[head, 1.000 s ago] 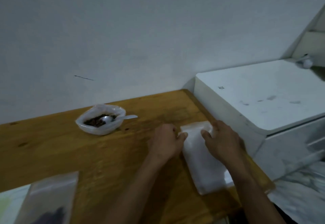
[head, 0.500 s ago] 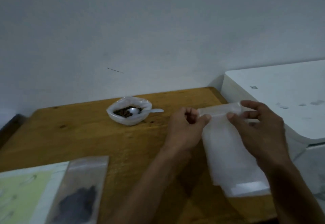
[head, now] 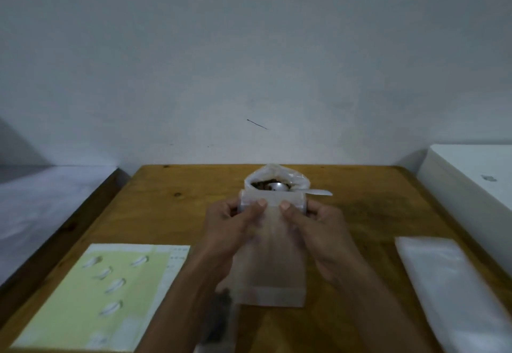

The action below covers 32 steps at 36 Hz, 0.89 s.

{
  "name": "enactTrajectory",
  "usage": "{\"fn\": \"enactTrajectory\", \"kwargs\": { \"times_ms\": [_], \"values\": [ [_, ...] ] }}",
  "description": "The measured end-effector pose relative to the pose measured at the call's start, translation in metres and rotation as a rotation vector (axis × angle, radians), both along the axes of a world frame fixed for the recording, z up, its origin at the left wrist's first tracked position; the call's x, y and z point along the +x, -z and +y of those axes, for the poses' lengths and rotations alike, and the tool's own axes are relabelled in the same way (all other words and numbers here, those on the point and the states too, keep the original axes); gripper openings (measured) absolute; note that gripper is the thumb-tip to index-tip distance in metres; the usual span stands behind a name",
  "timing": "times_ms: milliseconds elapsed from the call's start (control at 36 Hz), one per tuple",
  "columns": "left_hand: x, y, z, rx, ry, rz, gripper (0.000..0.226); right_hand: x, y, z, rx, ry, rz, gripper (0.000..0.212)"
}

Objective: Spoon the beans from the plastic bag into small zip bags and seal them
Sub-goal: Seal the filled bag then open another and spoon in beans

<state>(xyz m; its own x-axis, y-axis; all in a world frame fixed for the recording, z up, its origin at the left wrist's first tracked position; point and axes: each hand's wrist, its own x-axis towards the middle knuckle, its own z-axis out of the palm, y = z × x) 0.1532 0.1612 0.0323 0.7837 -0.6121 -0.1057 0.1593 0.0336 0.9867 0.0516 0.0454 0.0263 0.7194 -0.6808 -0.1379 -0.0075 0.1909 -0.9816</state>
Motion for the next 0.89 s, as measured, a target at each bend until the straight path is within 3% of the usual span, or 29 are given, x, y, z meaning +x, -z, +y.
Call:
{"fn": "enactTrajectory", "kwargs": {
  "times_ms": [167,306,389,472,611,778,889],
  "values": [
    [0.024,0.012,0.018,-0.021,-0.027,0.05,0.019,0.024,-0.002,0.013,-0.017,-0.104,0.014,0.014],
    [0.034,0.017,0.016,0.031,-0.048,0.023,0.02,0.03,-0.004,0.003,-0.059,-0.05,0.026,0.01],
    [0.03,0.014,0.009,0.136,-0.014,-0.091,0.026,0.032,-0.002,-0.001,-0.046,0.003,0.009,0.008],
    [0.024,0.01,0.002,0.305,-0.031,-0.319,0.052,0.032,0.0,-0.003,-0.077,0.02,-0.005,0.008],
    [0.028,0.011,-0.003,0.307,-0.022,-0.5,0.081,0.024,-0.005,-0.008,-0.176,-0.064,0.007,0.011],
    [0.041,0.01,-0.002,0.327,0.051,-0.693,0.077,0.024,-0.026,-0.027,-0.177,-0.113,0.022,0.029],
    [0.046,0.003,-0.001,0.328,0.128,-0.767,0.073,0.022,-0.038,-0.039,-0.258,-0.28,0.078,0.018]
  ]
}}
